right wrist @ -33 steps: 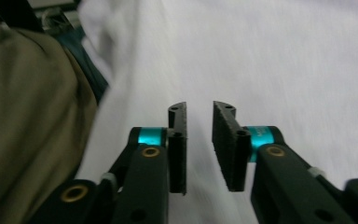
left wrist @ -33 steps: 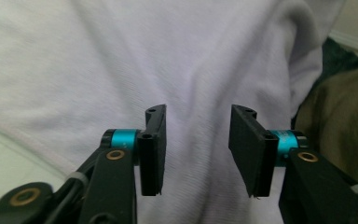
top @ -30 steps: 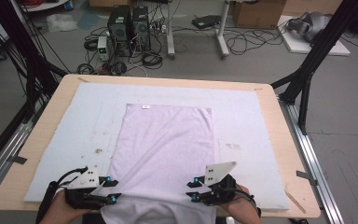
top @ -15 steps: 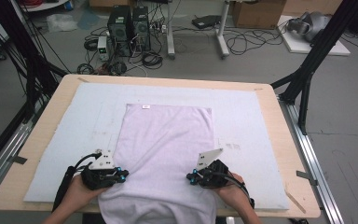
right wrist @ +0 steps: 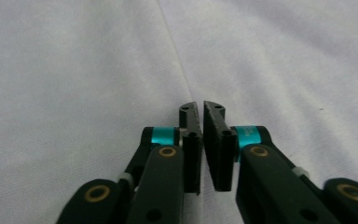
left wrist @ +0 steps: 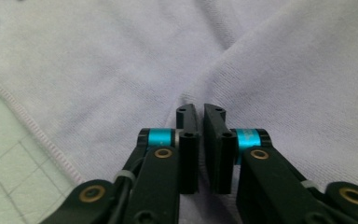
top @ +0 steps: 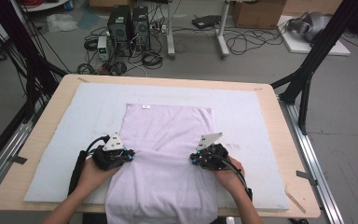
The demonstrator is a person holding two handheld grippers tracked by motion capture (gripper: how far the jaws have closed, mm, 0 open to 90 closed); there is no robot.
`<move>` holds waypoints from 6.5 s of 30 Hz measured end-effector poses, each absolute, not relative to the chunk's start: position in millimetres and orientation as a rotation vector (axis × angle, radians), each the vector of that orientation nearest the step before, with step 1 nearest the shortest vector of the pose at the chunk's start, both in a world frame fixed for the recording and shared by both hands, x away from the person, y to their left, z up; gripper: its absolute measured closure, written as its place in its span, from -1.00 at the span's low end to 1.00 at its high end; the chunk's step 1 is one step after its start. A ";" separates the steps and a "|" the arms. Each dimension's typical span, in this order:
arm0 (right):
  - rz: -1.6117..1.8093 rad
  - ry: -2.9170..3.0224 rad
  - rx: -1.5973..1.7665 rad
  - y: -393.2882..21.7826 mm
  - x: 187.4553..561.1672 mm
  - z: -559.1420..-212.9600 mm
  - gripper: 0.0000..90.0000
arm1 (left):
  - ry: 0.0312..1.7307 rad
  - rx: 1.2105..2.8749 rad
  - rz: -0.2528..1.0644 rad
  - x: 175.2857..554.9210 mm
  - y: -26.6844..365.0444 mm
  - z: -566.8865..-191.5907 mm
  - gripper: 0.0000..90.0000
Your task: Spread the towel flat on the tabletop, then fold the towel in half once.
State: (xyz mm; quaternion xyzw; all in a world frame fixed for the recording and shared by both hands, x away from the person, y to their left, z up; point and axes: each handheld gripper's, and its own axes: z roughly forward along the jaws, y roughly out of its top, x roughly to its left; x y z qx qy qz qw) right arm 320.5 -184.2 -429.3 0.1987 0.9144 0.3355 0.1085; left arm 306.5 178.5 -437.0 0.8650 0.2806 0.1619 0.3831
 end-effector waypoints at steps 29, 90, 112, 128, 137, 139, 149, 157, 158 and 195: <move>1.193 2.847 0.351 -187.3 244.5 -442.3 0.93 | 0.473 2.272 0.223 233.3 192.3 -441.3 0.93; 1.338 2.541 0.693 -229.7 319.7 -412.3 -0.22 | 0.757 1.959 0.387 303.3 212.1 -407.4 -0.11; 1.304 2.527 0.749 -222.2 335.6 -415.5 -0.48 | 0.799 2.011 0.415 311.5 217.8 -420.8 -0.35; 1.280 2.532 0.726 -217.8 332.1 -415.2 -0.52 | 0.780 2.024 0.418 312.3 217.3 -421.4 -0.35; 1.284 2.526 0.727 -217.2 332.9 -415.4 -0.52 | 0.780 2.026 0.410 314.0 219.5 -421.9 -0.34; 1.279 2.529 0.724 -217.4 332.9 -415.5 -0.51 | 0.782 2.026 0.414 313.6 219.2 -421.8 -0.34; 1.314 2.482 0.760 -236.4 350.7 -400.4 -0.47 | 0.772 2.044 0.432 333.4 223.0 -402.5 -0.29; 1.288 2.495 0.775 -243.5 387.8 -383.0 -0.41 | 0.765 2.050 0.391 378.9 226.6 -387.0 -0.20; 1.272 2.507 0.781 -243.3 393.1 -381.4 -0.41 | 0.764 2.058 0.374 384.7 226.7 -385.2 -0.18; 1.058 2.557 1.003 -245.5 448.2 -439.6 0.85 | 0.968 2.168 0.339 450.5 206.1 -438.4 0.87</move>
